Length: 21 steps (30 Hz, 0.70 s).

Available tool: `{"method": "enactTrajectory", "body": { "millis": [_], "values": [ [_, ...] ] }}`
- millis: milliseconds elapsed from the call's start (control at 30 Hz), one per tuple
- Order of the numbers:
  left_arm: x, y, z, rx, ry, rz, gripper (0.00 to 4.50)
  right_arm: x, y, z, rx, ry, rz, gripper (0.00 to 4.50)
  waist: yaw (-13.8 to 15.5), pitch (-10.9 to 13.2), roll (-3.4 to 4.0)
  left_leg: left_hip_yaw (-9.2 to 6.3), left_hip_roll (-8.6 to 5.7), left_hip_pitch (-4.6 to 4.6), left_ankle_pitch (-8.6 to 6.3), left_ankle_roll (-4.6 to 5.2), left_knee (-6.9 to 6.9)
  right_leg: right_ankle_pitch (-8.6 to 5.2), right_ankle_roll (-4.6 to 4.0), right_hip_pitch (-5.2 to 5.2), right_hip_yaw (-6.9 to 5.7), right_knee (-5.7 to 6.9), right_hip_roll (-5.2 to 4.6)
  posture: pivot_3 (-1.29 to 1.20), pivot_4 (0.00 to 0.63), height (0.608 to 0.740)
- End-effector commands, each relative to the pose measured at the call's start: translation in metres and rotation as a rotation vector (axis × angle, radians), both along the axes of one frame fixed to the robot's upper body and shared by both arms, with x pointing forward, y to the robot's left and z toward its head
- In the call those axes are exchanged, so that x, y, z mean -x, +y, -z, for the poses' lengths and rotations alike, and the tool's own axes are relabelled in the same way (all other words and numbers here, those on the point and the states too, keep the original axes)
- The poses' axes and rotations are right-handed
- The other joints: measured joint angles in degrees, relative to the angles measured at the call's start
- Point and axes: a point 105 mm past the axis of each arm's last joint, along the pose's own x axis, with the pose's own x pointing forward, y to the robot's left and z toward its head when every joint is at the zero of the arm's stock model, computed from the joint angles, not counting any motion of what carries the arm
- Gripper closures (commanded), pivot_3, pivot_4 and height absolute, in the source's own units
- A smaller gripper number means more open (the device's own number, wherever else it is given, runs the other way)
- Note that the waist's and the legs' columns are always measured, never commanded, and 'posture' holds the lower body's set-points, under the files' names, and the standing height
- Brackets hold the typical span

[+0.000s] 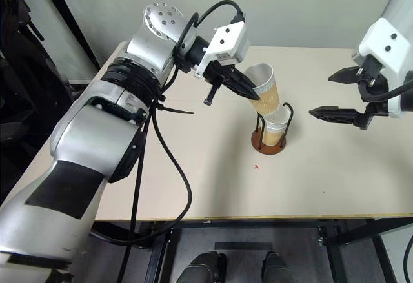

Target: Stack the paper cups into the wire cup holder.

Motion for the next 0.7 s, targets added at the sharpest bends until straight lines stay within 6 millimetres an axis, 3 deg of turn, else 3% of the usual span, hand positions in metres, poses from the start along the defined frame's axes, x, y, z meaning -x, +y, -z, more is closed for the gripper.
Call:
{"method": "enactTrajectory", "body": {
  "millis": [33, 700],
  "values": [
    [0.009, -0.008, -0.015, -0.003, -0.049, 0.059, 4.43, 0.012, 0.001, -0.017, 0.004, -0.072, 0.000, 0.00, 0.0, 0.0, 0.00, 0.05, -0.03, 0.01, 0.01, -0.01, -0.01, 0.00, 0.01, 0.00, -0.10, 0.00, 0.08, 0.00, 0.150, 0.740],
    [-0.004, -0.024, -0.006, 0.028, -0.122, -0.017, 4.43, 0.026, 0.005, -0.012, -0.006, -0.060, 0.033, 0.00, 0.1, 0.0, 0.00, 0.16, -0.46, -0.02, -0.01, 0.22, 0.11, -0.14, 0.53, 0.06, -0.08, 0.04, -0.31, 0.00, 0.150, 0.740]
  ]
}}
